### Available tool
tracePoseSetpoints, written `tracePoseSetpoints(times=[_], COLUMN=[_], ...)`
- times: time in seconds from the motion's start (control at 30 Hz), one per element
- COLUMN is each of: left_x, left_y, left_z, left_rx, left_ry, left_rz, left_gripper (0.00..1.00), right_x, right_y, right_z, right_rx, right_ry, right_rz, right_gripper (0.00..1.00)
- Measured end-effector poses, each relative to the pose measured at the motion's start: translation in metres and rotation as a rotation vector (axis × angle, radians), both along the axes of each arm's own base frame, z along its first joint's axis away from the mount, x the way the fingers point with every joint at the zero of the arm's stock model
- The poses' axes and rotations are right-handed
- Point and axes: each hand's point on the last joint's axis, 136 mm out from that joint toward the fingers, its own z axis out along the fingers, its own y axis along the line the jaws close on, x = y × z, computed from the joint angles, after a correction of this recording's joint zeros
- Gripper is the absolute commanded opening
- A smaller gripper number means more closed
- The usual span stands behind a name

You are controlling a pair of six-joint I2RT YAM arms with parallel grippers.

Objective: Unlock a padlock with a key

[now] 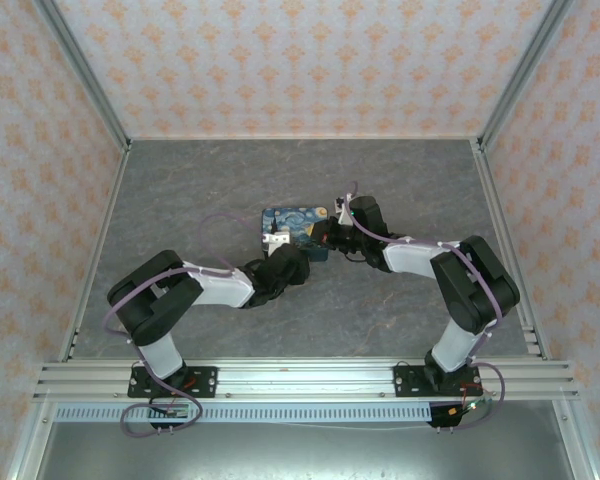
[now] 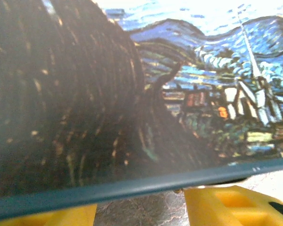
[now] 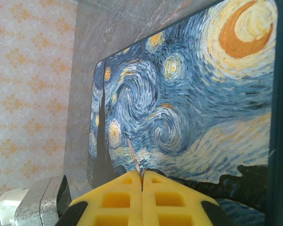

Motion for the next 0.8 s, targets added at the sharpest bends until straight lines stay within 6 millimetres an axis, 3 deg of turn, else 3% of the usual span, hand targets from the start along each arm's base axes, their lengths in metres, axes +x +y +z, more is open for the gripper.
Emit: tracePoseSetpoints(times=[0.2,0.8], left_x=[0.0042,0.0086], left_y=[0.0016,0.0002], left_z=[0.0,0.0007], left_rx=[0.024,0.066], left_ry=[-0.002,0.001], left_rz=[0.017,0.022], left_gripper=[0.49,0.28], right_x=[-0.0003,-0.0017], right_y=[0.0002,0.0001], right_z=[0.0001,0.002], right_rx=[-0.002,-0.007], right_ry=[-0.002,-0.002], right_rz=[-0.002,-0.005], right_gripper=[0.0,0.0])
